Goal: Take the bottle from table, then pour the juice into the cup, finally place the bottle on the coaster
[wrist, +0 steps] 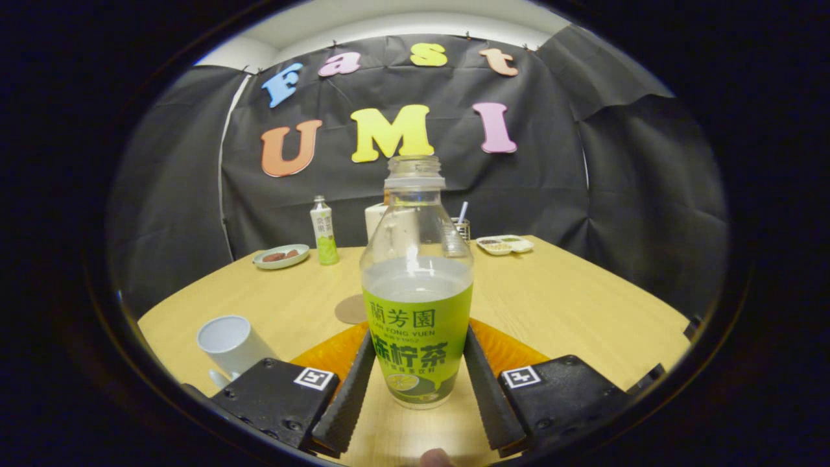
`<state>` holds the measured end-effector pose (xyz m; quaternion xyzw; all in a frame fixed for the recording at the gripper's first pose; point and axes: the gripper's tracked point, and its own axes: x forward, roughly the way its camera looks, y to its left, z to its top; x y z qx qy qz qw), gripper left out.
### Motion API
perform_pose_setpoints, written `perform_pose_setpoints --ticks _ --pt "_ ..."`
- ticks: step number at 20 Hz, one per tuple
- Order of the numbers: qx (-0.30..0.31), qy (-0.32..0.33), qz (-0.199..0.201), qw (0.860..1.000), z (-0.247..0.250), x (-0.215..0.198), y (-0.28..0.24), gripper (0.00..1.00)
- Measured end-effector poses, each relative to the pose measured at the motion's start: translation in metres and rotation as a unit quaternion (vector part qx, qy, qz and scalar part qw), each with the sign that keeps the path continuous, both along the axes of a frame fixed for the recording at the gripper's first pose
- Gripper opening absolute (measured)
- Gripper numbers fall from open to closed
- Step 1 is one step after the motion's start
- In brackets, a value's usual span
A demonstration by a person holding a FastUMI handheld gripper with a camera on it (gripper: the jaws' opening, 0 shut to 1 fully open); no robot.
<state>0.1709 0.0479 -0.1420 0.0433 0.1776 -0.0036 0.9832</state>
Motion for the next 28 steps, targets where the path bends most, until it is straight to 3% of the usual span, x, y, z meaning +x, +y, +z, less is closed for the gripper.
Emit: perform_pose_setpoints --ticks 5,9,15,18,23,26,28 --pt "-0.125 -0.029 0.022 0.991 0.039 -0.002 0.007 0.77" --pt "-0.251 -0.014 0.03 0.968 0.05 0.005 0.0 0.77" --pt "-0.42 -0.02 0.044 0.906 0.061 0.01 0.002 0.77" --pt "-0.494 -0.033 0.052 0.867 0.064 0.017 0.006 0.77" --pt "-0.568 -0.045 0.053 0.82 0.065 0.02 0.005 0.77" --pt "-0.591 -0.047 0.059 0.803 0.062 0.024 0.008 0.77" --pt "-0.616 -0.053 0.057 0.784 0.067 0.025 0.007 0.77"
